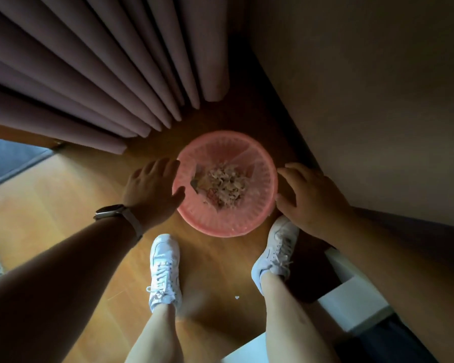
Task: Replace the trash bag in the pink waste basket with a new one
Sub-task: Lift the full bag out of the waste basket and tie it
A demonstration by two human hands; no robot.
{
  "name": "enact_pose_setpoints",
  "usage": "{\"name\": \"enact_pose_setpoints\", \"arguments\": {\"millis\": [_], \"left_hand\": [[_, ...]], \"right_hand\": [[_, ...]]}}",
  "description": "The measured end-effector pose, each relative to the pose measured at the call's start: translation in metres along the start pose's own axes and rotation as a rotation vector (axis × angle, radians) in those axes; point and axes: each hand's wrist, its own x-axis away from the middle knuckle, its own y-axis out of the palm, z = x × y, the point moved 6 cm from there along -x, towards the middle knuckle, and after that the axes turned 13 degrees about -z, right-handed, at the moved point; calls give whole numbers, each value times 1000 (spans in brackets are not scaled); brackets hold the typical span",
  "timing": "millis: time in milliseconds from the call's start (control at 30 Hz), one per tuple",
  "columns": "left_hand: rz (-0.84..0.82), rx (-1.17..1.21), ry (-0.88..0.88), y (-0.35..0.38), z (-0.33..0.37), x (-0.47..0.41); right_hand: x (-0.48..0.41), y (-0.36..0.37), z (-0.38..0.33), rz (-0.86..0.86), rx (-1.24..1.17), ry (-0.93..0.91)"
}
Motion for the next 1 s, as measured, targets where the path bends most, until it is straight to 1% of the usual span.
{"name": "enact_pose_setpoints", "arguments": {"millis": [67,167,267,333,367,500,567,700,767,867,933,1000], "left_hand": [[15,73,-44,11,-7,-9],[20,256,-126,27,-20,-25],[-27,510,-185,47,-33,-38],[-81,622,-206,59,-38,-44],[-103,647,-214,64,-39,-46],[-129,631,-237,71,-41,-48],[-110,676,-249,74,-42,-48],[-66,952,-244,77,-42,-45],[-74,1099,-260,80,-43,-44],[-117,1171,-238,89,-43,-46],[-148,1221,-230,96,-44,-46],[-135,1319,-233,102,-46,-48]], "right_hand": [[-12,17,8,-8,-80,39],[-25,41,26,-43,-273,174],[-35,64,42,-72,-575,296],[-41,78,47,-110,-792,319],[-44,85,48,-136,-861,321],[-50,109,54,-225,-984,335],[-52,119,58,-233,-1048,338],[-50,135,65,-245,-1211,358],[-50,143,67,-250,-1291,370],[-53,154,71,-271,-1386,389],[-53,160,71,-293,-1391,402],[-51,163,71,-286,-1390,435]]}}
